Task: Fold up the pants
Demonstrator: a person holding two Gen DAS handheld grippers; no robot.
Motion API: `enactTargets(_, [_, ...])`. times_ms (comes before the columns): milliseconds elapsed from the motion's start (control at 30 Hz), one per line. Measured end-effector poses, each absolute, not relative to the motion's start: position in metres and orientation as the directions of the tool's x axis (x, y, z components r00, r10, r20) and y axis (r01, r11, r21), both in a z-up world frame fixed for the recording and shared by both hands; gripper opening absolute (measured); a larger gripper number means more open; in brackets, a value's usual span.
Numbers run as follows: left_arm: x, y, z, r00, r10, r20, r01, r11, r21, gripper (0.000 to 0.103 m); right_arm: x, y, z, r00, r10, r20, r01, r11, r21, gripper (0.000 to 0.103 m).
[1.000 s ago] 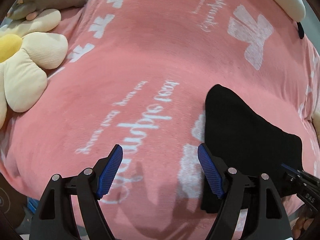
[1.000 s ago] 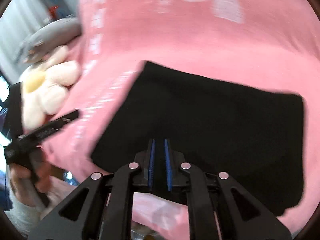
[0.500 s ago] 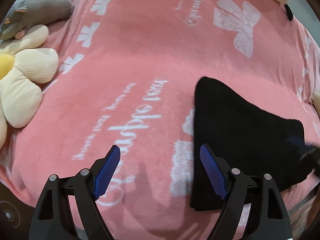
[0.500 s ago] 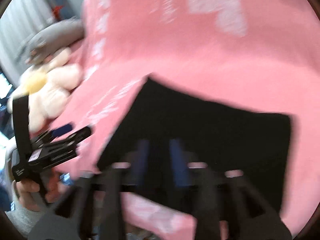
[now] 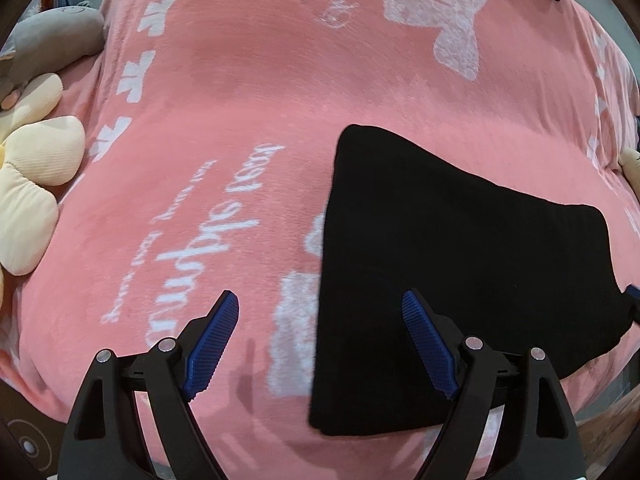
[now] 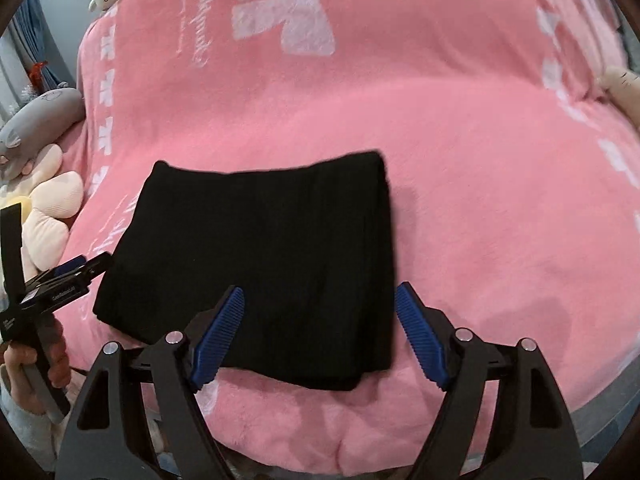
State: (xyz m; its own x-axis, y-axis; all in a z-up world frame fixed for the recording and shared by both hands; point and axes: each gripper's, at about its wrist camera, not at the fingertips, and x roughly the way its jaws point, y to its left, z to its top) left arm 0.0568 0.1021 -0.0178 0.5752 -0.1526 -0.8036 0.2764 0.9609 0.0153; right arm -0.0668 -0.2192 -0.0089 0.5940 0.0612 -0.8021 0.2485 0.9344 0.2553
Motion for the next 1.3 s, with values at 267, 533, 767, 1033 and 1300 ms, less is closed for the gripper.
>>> enactTargets(267, [0.057,0.078,-0.017,0.581,-0.172,-0.796,0.301,0.953,0.014,0.083,0.003,-0.266,-0.015,0.594,0.121,-0.795,0.274,0.899,0.341,0.074])
enactTargets(533, [0.063,0.07,-0.018,0.577,-0.171,-0.799,0.301,0.954,0.013,0.085,0.011,-0.236,0.044,0.672,0.244,-0.699,0.055,0.925,0.376,0.003])
enactTargets(767, [0.071,0.075,-0.029,0.529,-0.184,-0.828,0.29,0.957,-0.027,0.085,0.015,-0.262,-0.029,0.485,0.013,-0.874,0.214,0.968,0.133,0.022])
enactTargets(1033, [0.07,0.095,-0.038,0.432,-0.285,-0.855,0.286,0.943,-0.17,0.086,-0.058,-0.248,-0.004,0.561,0.075,-0.825,0.229,0.943,0.241,0.082])
enactTargets(1300, [0.06,0.098,-0.045,0.399,-0.318,-0.86,0.313,0.929,-0.199,0.087,-0.066,-0.247,-0.058,0.493,0.282,-0.823,0.266,0.852,0.451,0.082])
